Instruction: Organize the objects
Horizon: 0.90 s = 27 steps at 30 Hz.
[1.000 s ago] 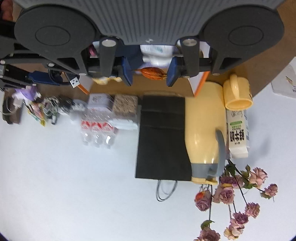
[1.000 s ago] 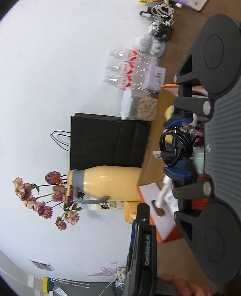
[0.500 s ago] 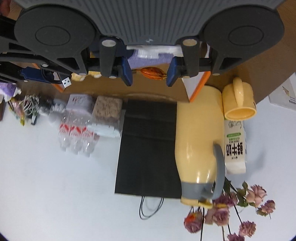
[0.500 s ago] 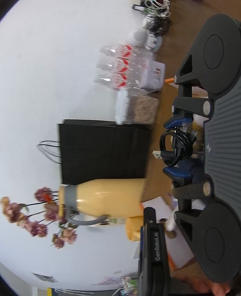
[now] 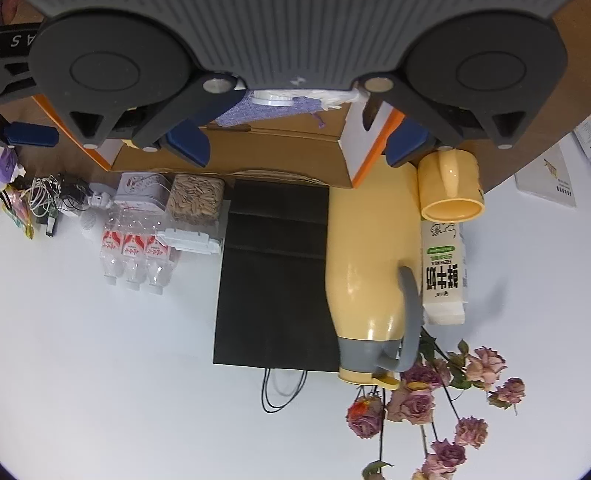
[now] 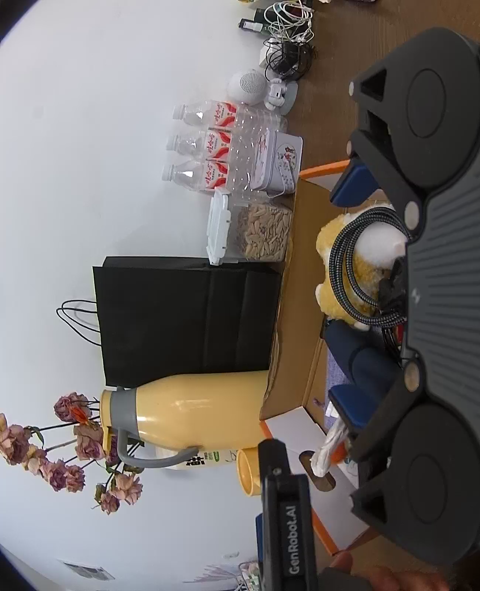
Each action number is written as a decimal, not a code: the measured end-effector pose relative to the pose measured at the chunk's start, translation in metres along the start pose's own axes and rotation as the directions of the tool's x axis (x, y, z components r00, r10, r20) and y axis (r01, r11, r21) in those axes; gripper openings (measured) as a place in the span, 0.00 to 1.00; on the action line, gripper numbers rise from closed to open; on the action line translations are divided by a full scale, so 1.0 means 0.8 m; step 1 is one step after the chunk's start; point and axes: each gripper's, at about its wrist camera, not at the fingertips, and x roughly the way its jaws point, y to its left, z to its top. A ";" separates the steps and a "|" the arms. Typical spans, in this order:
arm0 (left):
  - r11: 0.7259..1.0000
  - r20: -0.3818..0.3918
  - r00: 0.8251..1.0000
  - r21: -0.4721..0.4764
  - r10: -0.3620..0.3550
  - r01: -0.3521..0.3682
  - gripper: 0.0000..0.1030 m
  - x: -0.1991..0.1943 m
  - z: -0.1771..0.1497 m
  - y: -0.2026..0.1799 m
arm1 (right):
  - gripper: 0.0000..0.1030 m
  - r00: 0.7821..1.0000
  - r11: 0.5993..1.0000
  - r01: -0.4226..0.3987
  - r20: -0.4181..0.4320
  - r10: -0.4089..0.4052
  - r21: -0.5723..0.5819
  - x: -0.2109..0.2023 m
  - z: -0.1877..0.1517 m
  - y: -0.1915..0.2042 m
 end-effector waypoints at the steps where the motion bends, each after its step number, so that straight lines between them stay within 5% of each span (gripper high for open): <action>1: 1.000 -0.003 1.000 0.000 0.006 -0.006 1.00 0.000 0.000 0.001 | 1.00 1.000 1.000 0.002 -0.003 -0.002 0.004 0.000 0.000 0.000; 18: 1.000 0.008 1.000 0.010 -0.025 0.025 1.00 -0.031 0.006 0.003 | 1.00 1.000 1.000 0.026 0.009 -0.026 0.000 -0.029 0.005 0.005; 27: 1.000 -0.010 1.000 -0.004 -0.008 0.007 1.00 -0.094 0.007 0.021 | 1.00 1.000 0.999 0.020 0.022 -0.020 0.029 -0.089 -0.002 0.018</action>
